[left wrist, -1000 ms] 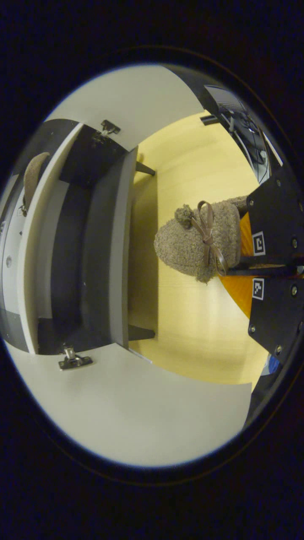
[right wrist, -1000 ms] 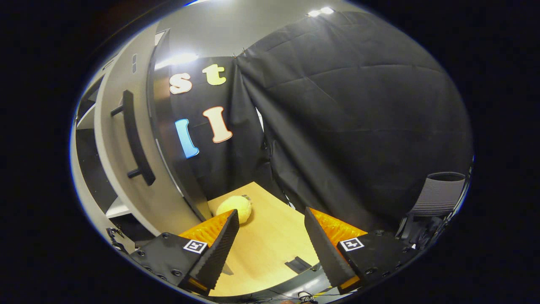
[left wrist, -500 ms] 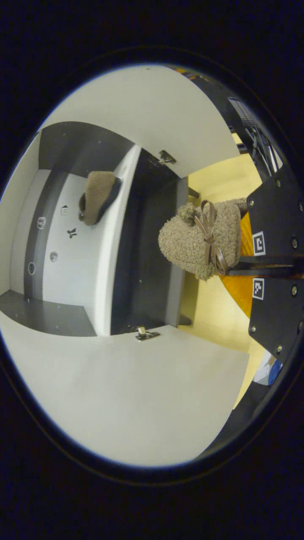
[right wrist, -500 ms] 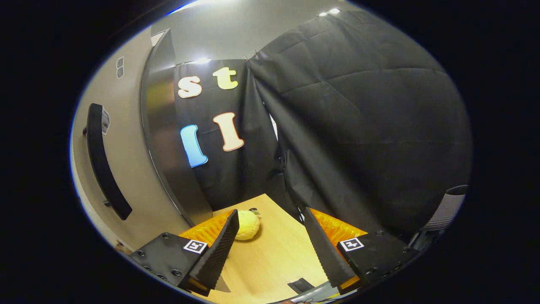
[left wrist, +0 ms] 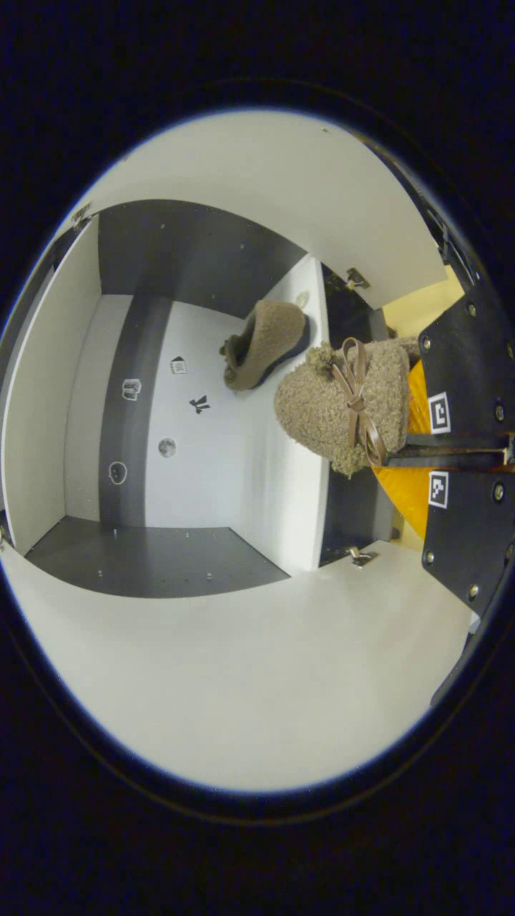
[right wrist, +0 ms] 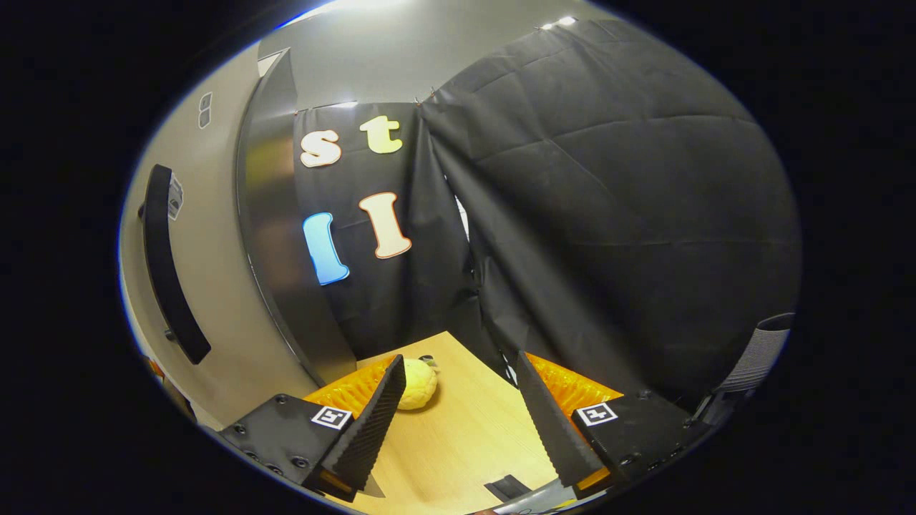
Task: Grab one shoe with the right hand and put it into the shoe cabinet, grab the other shoe with the left hand and put it into the shoe cabinet; then close the right door with the right hand and the left door with the left hand.
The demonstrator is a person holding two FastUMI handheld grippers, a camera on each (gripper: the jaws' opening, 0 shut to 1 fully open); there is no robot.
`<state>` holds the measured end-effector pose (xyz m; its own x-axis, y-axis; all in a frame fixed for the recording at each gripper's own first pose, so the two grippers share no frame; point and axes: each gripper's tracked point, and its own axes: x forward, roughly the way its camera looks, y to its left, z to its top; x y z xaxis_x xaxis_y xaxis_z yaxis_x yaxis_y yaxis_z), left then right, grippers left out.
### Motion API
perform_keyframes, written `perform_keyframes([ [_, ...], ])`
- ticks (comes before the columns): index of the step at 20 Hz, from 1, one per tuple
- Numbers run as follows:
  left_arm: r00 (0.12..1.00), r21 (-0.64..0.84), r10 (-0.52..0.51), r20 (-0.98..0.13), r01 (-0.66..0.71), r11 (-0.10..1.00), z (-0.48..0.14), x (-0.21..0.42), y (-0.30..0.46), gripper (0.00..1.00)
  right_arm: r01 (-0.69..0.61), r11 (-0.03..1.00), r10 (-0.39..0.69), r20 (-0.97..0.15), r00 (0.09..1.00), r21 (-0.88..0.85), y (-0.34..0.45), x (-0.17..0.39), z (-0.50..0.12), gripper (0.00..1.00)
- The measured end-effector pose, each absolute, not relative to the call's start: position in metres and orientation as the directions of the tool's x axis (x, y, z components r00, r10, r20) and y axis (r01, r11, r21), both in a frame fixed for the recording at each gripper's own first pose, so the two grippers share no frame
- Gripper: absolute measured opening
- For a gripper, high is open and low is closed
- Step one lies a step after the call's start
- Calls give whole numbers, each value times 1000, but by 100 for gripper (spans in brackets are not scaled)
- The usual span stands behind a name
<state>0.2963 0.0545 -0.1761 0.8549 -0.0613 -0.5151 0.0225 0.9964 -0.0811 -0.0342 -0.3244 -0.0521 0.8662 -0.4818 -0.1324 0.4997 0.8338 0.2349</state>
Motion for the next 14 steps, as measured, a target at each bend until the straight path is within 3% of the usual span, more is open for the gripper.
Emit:
perform_keyframes([
  [7, 903, -75, -74, -423, 47, 996, -133, 381, 51, 4, 593, 763, -578, -139, 804, 256, -332, -78, -55, 98],
  [8, 908, -71, -76, -412, 51, 996, -129, 392, 52, 10, 606, 752, -592, -141, 794, 259, -333, -85, -56, 98],
  [9, 914, -63, -75, -398, 54, 997, -122, 403, 54, 4, 620, 740, -606, -144, 783, 261, -333, -91, -56, 98],
  [12, 934, -29, -71, -350, 65, 997, -105, 440, 53, 4, 662, 701, -649, -148, 746, 265, -334, -115, -58, 98],
  [13, 940, -20, -70, -334, 67, 998, -100, 453, 52, 10, 675, 687, -663, -147, 734, 269, -333, -124, -58, 98],
  [14, 945, -12, -69, -320, 68, 998, -97, 464, 51, 4, 685, 674, -675, -146, 723, 275, -332, -130, -58, 98],
])
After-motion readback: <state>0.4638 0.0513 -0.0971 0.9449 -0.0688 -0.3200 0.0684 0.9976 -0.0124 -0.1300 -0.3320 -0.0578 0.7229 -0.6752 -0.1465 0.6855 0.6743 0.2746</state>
